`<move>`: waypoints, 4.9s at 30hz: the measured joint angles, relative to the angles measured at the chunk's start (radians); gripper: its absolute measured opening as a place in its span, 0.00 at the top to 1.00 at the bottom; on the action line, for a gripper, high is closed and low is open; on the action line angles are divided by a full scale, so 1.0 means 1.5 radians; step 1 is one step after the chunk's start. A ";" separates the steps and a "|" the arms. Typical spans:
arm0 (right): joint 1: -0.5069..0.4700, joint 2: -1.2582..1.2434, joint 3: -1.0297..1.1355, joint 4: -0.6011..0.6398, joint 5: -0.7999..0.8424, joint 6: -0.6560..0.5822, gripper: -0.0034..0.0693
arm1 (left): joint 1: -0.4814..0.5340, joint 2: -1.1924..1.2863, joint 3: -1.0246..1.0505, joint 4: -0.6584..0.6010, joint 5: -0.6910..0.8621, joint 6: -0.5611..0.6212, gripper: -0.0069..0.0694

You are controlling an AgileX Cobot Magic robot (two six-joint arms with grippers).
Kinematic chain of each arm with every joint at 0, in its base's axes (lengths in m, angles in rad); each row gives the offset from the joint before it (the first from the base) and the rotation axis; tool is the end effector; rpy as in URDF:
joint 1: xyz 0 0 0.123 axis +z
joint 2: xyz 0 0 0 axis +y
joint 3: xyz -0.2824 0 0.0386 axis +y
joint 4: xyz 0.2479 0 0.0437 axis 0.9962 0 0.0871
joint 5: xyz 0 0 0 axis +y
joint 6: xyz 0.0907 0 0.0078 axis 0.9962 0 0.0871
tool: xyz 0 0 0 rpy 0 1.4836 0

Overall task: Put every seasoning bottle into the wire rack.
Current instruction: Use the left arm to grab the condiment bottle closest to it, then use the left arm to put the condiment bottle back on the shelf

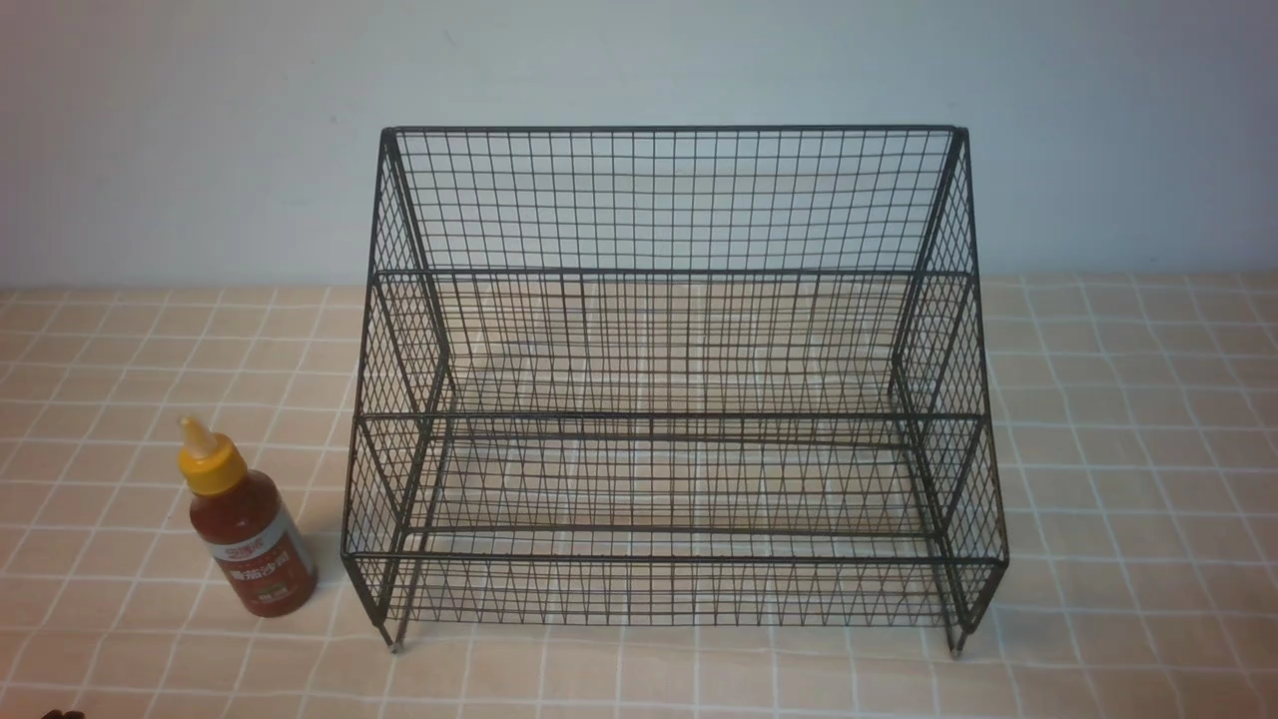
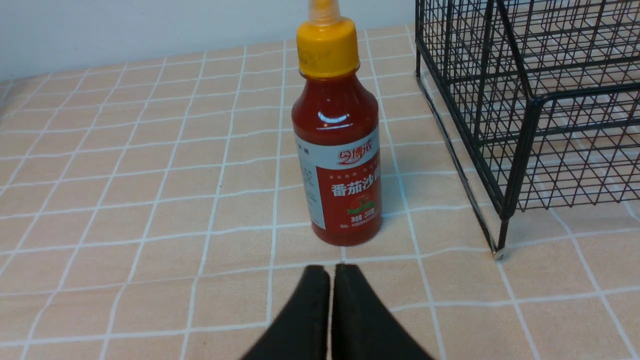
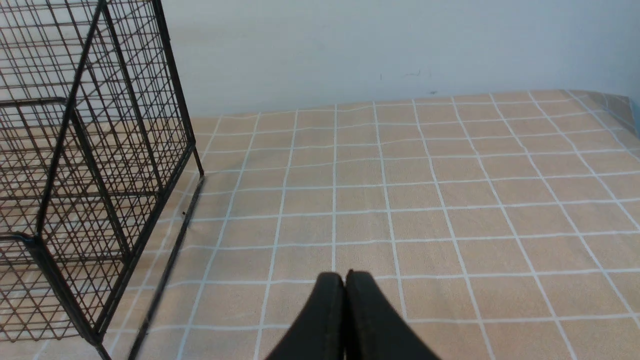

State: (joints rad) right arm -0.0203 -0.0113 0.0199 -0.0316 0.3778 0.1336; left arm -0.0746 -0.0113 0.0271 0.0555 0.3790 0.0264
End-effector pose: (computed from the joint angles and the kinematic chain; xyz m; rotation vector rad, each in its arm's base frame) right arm 0.0524 -0.0021 0.1730 0.1244 1.8659 0.0470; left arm 0.0525 -0.0020 0.1706 0.1290 1.8734 0.0216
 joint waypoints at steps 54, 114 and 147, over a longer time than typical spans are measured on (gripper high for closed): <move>0.000 0.000 0.000 -0.001 0.000 0.000 0.97 | 0.000 0.375 -0.027 -0.051 -0.578 -0.083 0.81; 0.000 0.000 0.000 -0.001 0.000 0.000 0.97 | -0.065 0.424 -0.378 -0.037 -0.253 -0.112 0.77; 0.000 0.000 0.000 -0.001 0.000 0.000 0.97 | -0.249 0.863 -0.378 0.042 -0.486 -0.141 0.71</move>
State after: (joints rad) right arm -0.0203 -0.0113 0.0199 -0.0326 0.3778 0.1336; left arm -0.4482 1.2833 -0.5405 0.1190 -0.3498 -0.1855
